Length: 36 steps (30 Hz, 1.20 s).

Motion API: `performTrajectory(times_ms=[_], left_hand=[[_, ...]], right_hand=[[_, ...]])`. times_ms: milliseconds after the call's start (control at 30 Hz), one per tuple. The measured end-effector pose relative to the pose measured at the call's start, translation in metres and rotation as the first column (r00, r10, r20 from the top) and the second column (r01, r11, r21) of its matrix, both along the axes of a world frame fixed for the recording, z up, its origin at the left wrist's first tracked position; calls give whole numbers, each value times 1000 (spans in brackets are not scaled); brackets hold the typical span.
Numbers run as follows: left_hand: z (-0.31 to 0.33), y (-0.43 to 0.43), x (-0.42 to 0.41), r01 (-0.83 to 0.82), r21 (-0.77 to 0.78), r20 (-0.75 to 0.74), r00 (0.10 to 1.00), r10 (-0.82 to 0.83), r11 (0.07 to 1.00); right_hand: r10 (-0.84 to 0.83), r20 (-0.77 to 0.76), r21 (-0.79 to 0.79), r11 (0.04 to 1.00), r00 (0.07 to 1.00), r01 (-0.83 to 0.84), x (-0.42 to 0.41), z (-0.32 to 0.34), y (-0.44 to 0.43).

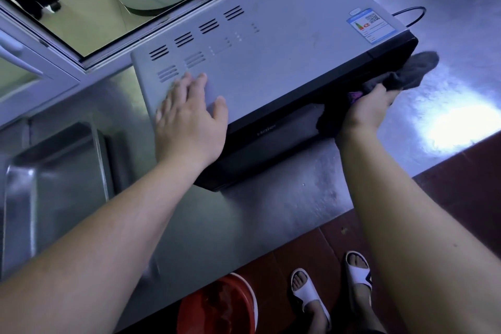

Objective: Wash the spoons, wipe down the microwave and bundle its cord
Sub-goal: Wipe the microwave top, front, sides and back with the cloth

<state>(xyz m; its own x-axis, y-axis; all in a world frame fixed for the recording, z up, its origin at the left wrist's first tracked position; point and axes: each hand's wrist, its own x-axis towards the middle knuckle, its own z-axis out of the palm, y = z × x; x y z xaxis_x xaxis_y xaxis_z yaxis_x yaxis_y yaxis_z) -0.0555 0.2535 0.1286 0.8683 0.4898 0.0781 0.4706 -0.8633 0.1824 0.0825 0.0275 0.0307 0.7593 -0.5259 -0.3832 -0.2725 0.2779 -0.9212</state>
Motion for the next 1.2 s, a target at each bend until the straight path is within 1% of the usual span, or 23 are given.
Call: performTrajectory(times_ms=[67, 167, 233, 300, 367, 400, 500, 567, 633, 700, 733, 833, 900, 967, 1033, 1100, 1200], left_hand=[[0, 0, 0, -1, 0, -2, 1000, 1, 1000], [0, 0, 0, -3, -4, -4, 1000, 3, 1000], [0, 0, 0, -8, -10, -7, 1000, 8, 1000], [0, 1, 0, -8, -6, -10, 1000, 8, 1000], [-1, 1, 1, -6, -8, -12, 1000, 6, 1000], [-1, 1, 1, -7, -10, -12, 1000, 7, 1000], [-1, 2, 1, -13, -16, -7, 1000, 13, 1000], [-1, 2, 1, -7, -23, -11, 1000, 7, 1000], [-1, 2, 1, -1, -28, -17, 1000, 1, 1000], [-1, 3, 0, 3, -28, -23, 1000, -4, 1000], [-1, 4, 0, 5, -29, -25, 1000, -5, 1000], [0, 4, 2, 4, -41, -35, 999, -6, 999], [3, 5, 4, 22, -41, -48, 999, -24, 999], [7, 13, 5, 61, -23, -72, 995, -63, 998], [7, 27, 3, 124, 0, -89, 988, -123, 992], [5, 38, -3, 178, 2, -60, 982, -177, 984], [-2, 38, -7, 169, 9, -7, 986, -169, 986]], right_hand=[[20, -103, 149, 989, 994, -5, -6, -8, 4], [66, -215, 285, 958, 974, -2, -34, -24, 28], [95, -237, 386, 922, 967, 4, -50, -42, 48], [138, -262, 492, 871, 955, 9, -65, -34, 65], [175, -281, 606, 795, 944, 33, -79, -14, 79], [194, -285, 645, 763, 938, 38, -85, -5, 85], [222, -285, 675, 738, 932, 30, -101, 14, 98], [224, -275, 668, 744, 935, 18, -102, 27, 100], [207, -225, 600, 800, 952, -32, -98, 45, 98], [168, -137, 432, 897, 976, -94, -95, 57, 95], [161, -74, 345, 930, 984, -127, -94, 60, 94], [187, 63, 165, 967, 980, -195, -102, 53, 96], [218, 122, 63, 972, 968, -226, -111, 41, 96], [234, 123, 21, 971, 964, -239, -115, 34, 97], [241, 93, 22, 970, 966, -244, -113, 31, 98], [232, 71, 11, 972, 970, -234, -111, 29, 100], [210, 36, 0, 978, 977, -210, -109, 21, 100]])
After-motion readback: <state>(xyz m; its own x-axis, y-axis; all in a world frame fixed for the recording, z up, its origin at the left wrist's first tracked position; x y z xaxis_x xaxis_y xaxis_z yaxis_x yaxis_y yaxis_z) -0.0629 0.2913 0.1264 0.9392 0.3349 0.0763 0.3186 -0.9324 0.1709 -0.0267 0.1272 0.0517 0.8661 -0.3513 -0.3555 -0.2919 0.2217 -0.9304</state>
